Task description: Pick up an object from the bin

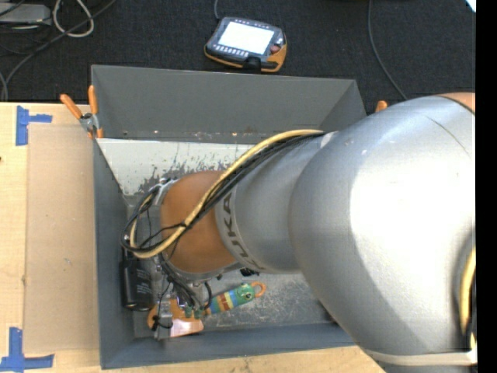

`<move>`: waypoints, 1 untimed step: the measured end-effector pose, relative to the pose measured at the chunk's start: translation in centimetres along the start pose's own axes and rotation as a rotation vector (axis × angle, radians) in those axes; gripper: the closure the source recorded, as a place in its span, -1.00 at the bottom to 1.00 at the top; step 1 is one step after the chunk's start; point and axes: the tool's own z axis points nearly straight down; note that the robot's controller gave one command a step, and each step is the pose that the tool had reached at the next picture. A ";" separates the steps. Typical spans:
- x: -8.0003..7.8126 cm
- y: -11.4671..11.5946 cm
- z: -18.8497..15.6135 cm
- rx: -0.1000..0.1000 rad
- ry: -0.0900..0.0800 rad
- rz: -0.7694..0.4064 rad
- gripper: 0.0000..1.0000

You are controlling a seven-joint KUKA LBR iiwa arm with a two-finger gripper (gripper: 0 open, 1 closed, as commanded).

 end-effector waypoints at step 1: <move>-1.8 -2.5 -0.2 -0.004 -0.009 -0.001 -1.00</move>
Offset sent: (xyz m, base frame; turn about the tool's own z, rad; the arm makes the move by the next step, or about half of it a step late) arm 0.0279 -0.0302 0.0299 0.0068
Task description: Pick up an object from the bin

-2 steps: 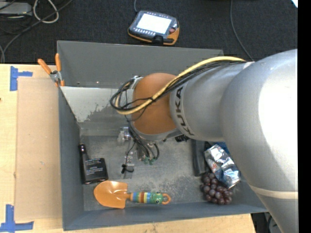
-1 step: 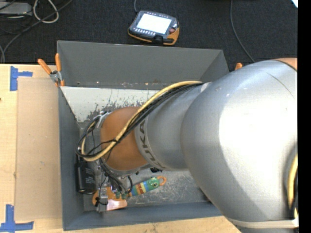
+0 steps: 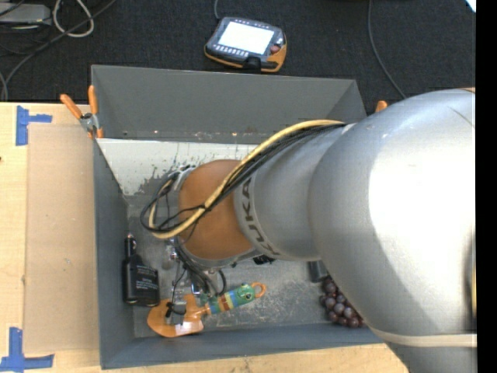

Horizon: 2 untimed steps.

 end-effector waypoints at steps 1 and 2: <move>-1.0 -0.3 -2.8 -0.001 0.002 0.006 1.00; -1.0 -0.3 -2.8 -0.001 0.002 0.006 1.00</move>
Offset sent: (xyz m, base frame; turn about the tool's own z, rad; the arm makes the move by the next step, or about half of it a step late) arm 0.0000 0.0000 0.0000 0.0000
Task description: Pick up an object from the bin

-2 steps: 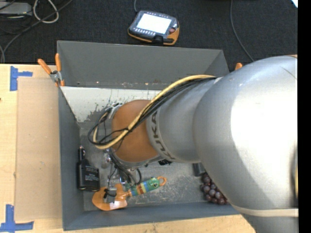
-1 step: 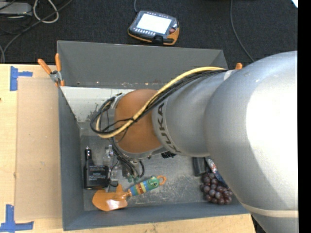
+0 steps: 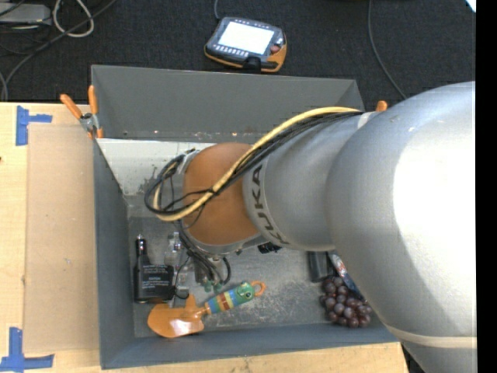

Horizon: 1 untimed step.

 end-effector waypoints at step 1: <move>1.9 0.9 1.1 -0.001 -0.001 0.190 1.00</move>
Offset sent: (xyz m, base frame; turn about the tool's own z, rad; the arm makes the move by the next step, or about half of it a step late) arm 0.0012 -0.0009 0.0487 0.0043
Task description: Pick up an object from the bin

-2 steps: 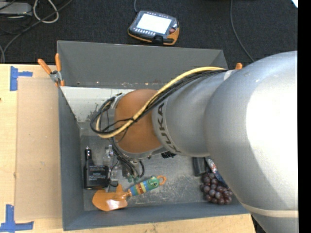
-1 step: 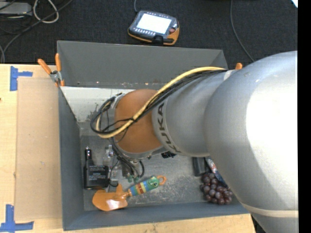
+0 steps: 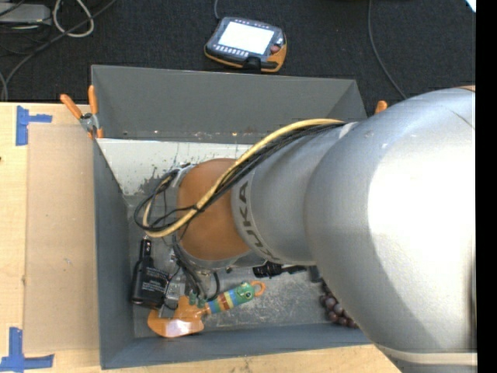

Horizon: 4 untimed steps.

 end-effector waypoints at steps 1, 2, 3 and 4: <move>-2.3 -0.6 -6.2 0.000 -0.004 -0.185 1.00; -1.9 -0.4 -7.7 0.008 0.012 -0.162 1.00; -2.8 -5.0 -9.7 0.006 0.013 -0.373 1.00; -0.9 -4.4 -5.9 0.003 0.009 -0.164 1.00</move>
Offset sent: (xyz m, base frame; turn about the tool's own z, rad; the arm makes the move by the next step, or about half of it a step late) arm 0.0235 0.0188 0.2486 -0.0248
